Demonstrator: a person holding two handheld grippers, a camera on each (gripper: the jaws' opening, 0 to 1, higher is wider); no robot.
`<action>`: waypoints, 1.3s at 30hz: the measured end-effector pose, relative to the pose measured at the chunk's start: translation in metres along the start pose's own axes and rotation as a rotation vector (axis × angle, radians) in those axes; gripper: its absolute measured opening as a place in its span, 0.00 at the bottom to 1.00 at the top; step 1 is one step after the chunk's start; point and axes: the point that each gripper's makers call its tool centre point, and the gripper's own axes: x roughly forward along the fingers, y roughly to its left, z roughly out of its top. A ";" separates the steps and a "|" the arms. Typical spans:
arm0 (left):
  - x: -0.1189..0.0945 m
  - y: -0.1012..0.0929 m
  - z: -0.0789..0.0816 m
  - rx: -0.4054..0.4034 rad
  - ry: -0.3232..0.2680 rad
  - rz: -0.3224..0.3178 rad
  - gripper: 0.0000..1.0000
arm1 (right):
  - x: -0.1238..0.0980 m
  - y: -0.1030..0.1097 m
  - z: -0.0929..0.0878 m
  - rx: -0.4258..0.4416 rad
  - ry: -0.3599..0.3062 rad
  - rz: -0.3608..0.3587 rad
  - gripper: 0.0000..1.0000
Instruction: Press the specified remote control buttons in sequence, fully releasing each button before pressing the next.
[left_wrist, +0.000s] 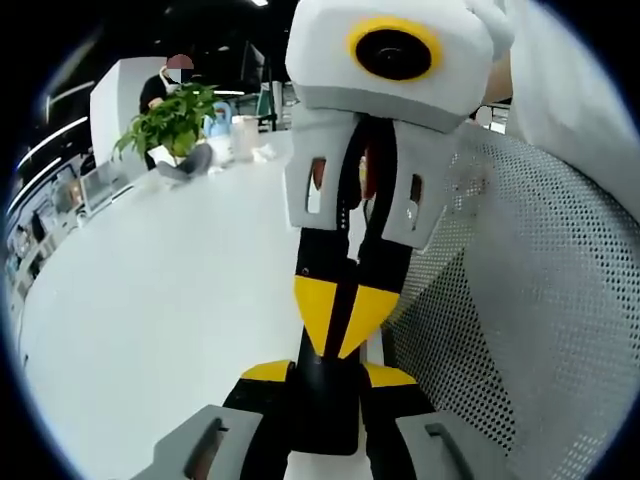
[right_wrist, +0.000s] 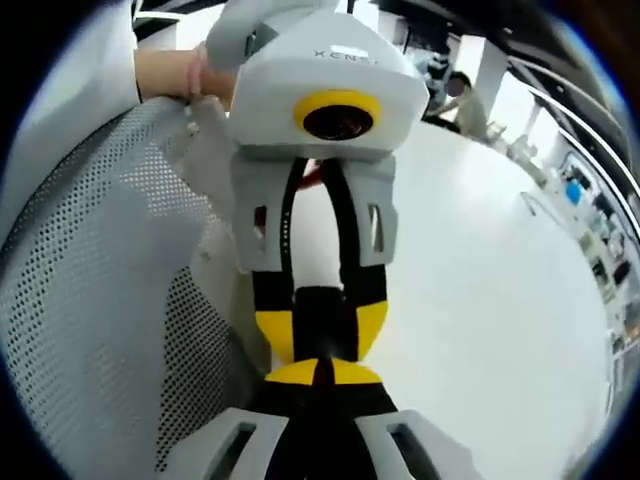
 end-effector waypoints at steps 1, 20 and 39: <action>0.000 0.000 0.000 0.000 0.000 0.000 0.26 | 0.000 0.000 0.000 -0.004 0.000 0.002 0.00; 0.000 0.001 0.000 0.002 -0.005 -0.003 0.26 | -0.002 0.008 -0.002 -0.068 -0.027 0.057 0.10; 0.001 0.000 0.001 0.002 0.005 0.003 0.26 | -0.009 -0.002 -0.021 -0.016 0.001 0.014 0.18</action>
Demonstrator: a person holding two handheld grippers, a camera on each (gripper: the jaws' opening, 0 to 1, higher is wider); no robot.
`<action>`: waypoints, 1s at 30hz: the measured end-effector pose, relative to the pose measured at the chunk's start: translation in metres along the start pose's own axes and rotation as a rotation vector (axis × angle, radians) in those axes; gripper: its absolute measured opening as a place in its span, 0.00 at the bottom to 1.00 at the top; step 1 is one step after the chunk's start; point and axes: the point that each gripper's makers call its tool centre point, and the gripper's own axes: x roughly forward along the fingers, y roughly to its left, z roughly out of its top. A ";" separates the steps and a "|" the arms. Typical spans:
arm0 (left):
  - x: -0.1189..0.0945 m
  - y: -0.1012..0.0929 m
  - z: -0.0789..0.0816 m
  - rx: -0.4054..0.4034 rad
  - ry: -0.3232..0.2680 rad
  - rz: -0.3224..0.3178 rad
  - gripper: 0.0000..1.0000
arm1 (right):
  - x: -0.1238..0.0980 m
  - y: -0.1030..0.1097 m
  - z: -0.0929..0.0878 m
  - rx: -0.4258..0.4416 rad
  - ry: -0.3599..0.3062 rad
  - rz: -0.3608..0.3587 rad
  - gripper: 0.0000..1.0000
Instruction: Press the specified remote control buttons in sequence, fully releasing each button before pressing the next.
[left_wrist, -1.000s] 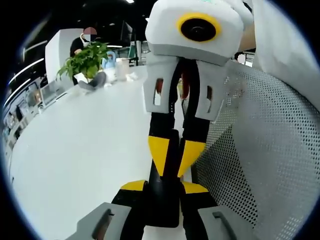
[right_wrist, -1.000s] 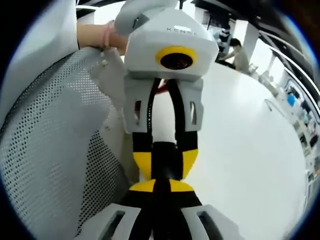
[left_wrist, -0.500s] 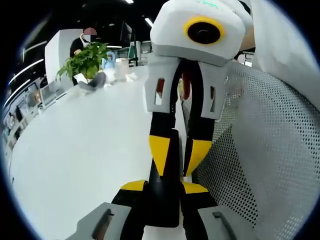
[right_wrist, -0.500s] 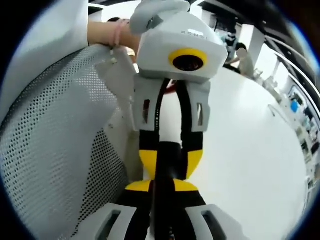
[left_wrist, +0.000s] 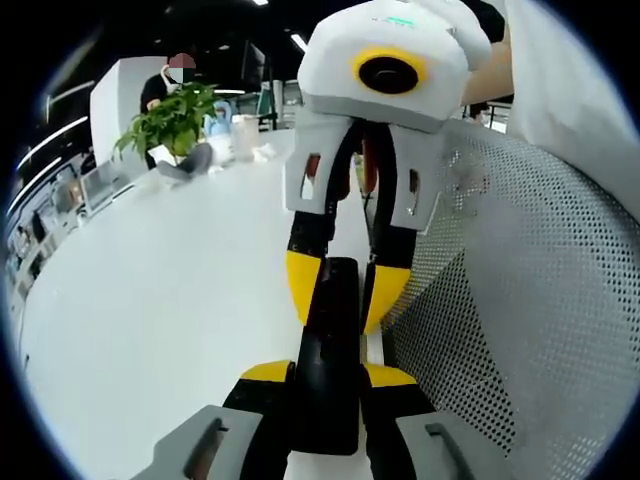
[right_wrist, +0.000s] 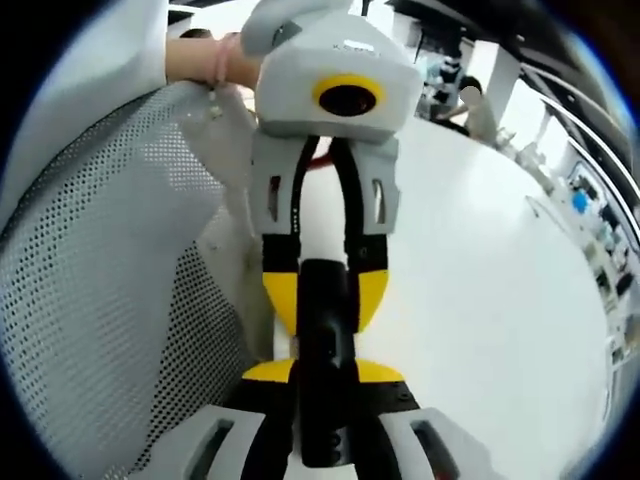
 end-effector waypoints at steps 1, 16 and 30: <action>0.000 0.000 0.000 0.000 0.000 0.000 0.26 | 0.000 0.000 0.000 0.000 0.000 0.000 0.18; 0.000 0.000 0.000 0.005 -0.003 -0.002 0.26 | -0.001 -0.003 -0.011 0.070 -0.009 -0.010 0.22; 0.000 -0.001 0.000 0.004 -0.006 -0.002 0.26 | -0.001 -0.002 -0.018 0.088 -0.007 -0.004 0.22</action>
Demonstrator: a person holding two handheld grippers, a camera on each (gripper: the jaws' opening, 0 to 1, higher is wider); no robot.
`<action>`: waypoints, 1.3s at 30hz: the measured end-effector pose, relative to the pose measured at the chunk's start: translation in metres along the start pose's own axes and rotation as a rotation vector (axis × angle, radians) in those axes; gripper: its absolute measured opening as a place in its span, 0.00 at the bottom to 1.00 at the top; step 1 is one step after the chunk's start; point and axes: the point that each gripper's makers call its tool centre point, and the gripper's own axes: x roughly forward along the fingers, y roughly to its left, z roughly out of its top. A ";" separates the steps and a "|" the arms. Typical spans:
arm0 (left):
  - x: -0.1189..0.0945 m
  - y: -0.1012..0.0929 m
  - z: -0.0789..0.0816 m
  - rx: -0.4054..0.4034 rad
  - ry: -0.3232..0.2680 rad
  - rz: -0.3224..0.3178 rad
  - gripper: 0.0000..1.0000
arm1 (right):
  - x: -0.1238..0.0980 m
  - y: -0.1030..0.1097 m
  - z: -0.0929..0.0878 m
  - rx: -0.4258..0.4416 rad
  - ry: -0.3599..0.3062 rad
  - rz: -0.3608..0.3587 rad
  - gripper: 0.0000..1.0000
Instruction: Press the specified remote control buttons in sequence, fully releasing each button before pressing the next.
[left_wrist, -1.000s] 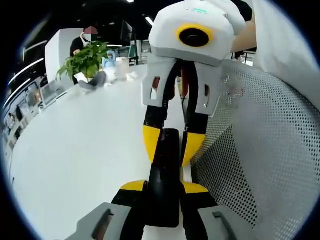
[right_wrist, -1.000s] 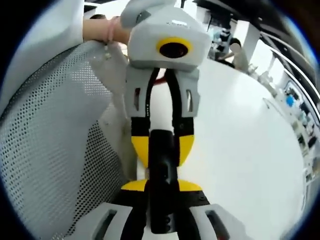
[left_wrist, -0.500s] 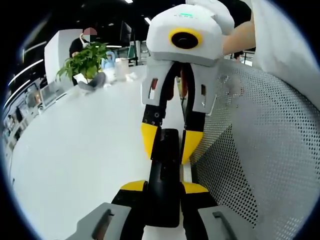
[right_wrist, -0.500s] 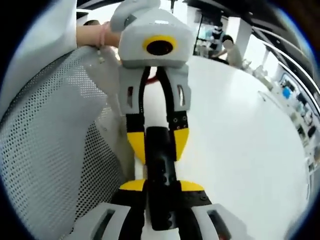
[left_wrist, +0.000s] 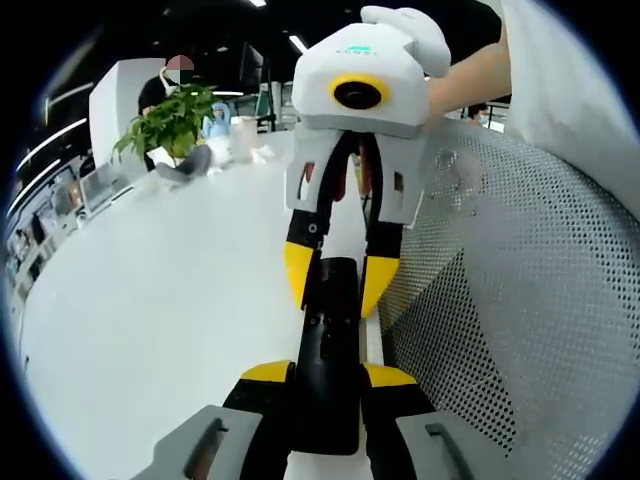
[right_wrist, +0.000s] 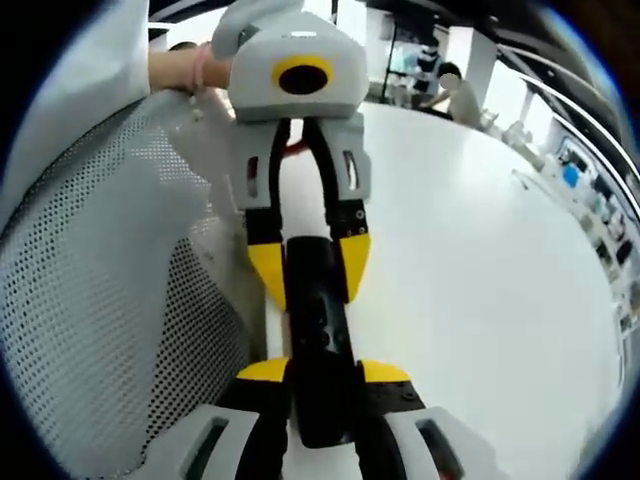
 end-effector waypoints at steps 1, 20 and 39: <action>0.000 0.000 0.000 0.000 0.000 0.000 0.26 | 0.001 0.000 0.000 -0.002 0.001 -0.001 0.23; 0.002 0.002 0.002 -0.012 0.048 0.029 0.27 | 0.001 -0.002 0.001 0.017 -0.029 0.001 0.21; -0.017 0.027 -0.001 -0.170 0.006 0.131 0.39 | 0.005 -0.019 0.006 0.027 -0.037 0.007 0.20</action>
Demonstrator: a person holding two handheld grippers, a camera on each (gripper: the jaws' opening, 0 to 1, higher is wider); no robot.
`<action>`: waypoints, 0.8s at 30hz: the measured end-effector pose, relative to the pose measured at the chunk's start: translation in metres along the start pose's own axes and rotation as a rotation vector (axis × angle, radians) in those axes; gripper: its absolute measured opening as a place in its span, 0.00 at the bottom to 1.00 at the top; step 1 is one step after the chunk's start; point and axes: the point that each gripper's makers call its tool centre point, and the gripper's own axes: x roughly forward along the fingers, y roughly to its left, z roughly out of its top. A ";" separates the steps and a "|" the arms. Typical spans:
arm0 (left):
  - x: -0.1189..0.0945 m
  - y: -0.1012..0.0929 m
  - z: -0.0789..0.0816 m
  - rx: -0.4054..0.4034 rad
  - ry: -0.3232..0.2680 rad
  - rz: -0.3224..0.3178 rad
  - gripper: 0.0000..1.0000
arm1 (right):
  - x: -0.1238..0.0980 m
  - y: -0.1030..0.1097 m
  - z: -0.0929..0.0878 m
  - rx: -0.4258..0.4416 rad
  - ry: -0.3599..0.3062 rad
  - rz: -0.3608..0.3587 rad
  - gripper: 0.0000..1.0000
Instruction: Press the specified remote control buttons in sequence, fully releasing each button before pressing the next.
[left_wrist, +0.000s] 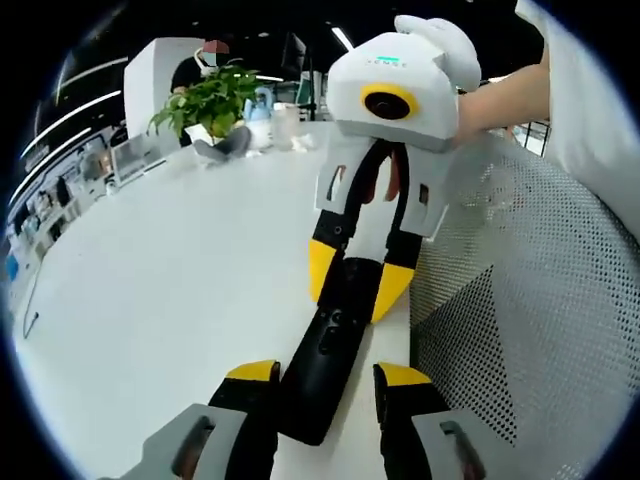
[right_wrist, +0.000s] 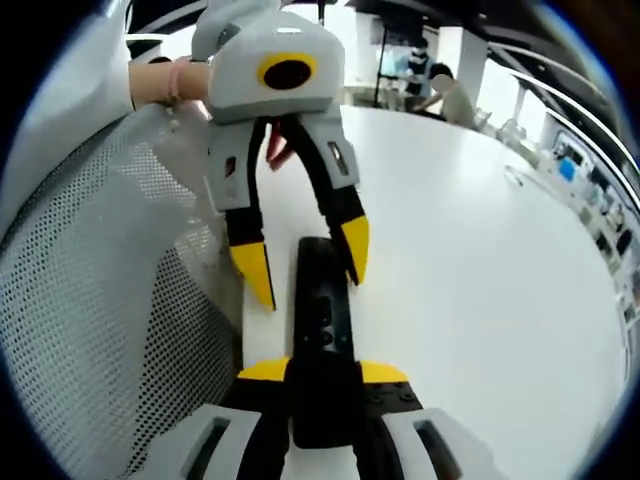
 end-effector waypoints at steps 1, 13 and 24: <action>-0.003 0.002 0.001 -0.024 -0.011 0.009 0.39 | 0.000 -0.001 0.000 -0.002 0.000 0.002 0.20; -0.038 0.031 0.039 -0.131 -0.205 0.099 0.50 | 0.000 -0.004 0.000 -0.034 0.018 0.029 0.20; -0.091 0.045 0.069 -0.189 -0.454 0.249 0.60 | 0.001 -0.005 0.000 -0.022 0.015 0.032 0.21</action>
